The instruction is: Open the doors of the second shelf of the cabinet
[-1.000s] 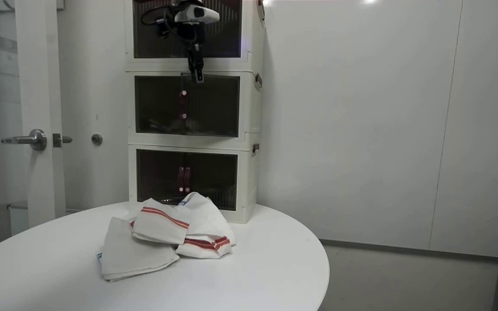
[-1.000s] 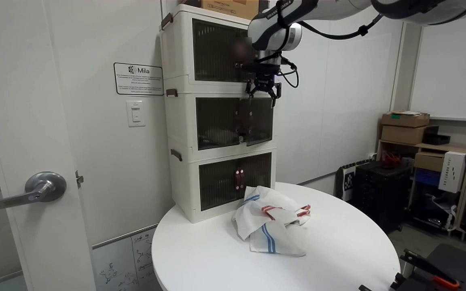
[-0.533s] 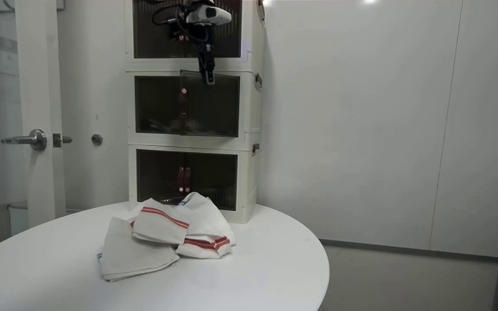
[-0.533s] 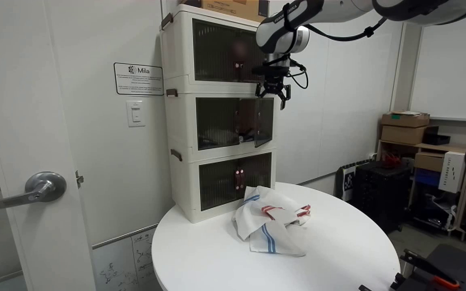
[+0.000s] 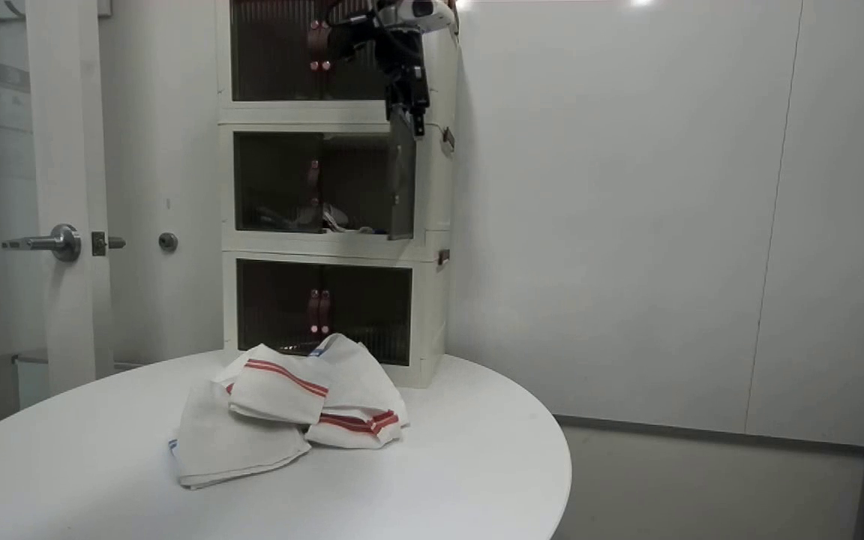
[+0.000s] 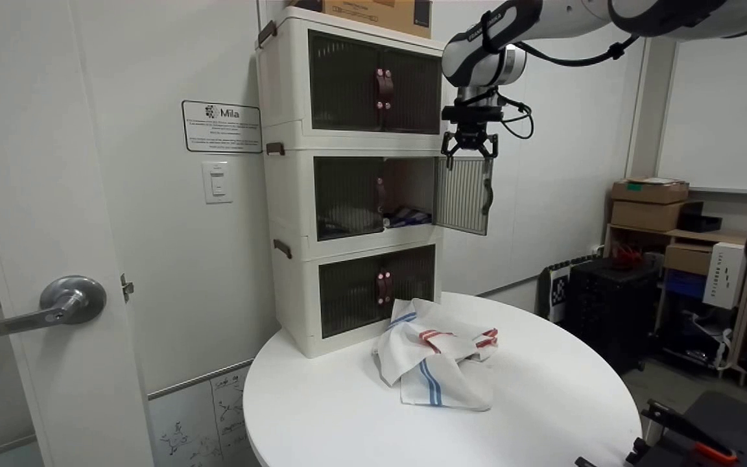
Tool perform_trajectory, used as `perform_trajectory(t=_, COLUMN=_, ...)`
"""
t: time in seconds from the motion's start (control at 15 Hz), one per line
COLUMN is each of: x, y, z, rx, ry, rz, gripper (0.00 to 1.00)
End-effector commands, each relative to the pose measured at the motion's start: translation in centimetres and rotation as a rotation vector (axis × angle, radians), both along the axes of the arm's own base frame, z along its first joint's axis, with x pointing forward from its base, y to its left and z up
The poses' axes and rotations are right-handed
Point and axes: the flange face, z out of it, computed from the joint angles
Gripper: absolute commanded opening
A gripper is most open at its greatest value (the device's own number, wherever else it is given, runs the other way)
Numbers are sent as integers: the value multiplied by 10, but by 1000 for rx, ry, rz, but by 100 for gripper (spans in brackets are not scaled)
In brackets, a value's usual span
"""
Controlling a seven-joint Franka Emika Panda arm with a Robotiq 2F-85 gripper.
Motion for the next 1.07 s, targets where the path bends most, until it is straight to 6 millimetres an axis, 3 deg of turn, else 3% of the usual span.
perform_trajectory(t=0.0, x=-17, y=-35, z=15, rx=-22, ry=4, rz=44, gripper=100)
perform_trajectory(t=0.53, x=-21, y=-53, z=32, rx=-58, ry=-22, rz=190, gripper=100)
perform_trajectory(t=0.73, x=-20, y=-42, z=32, rx=12, ry=-25, rz=379, gripper=100)
perform_trajectory(t=1.0, x=-11, y=-22, z=11, rx=121, ry=3, rz=571, gripper=100)
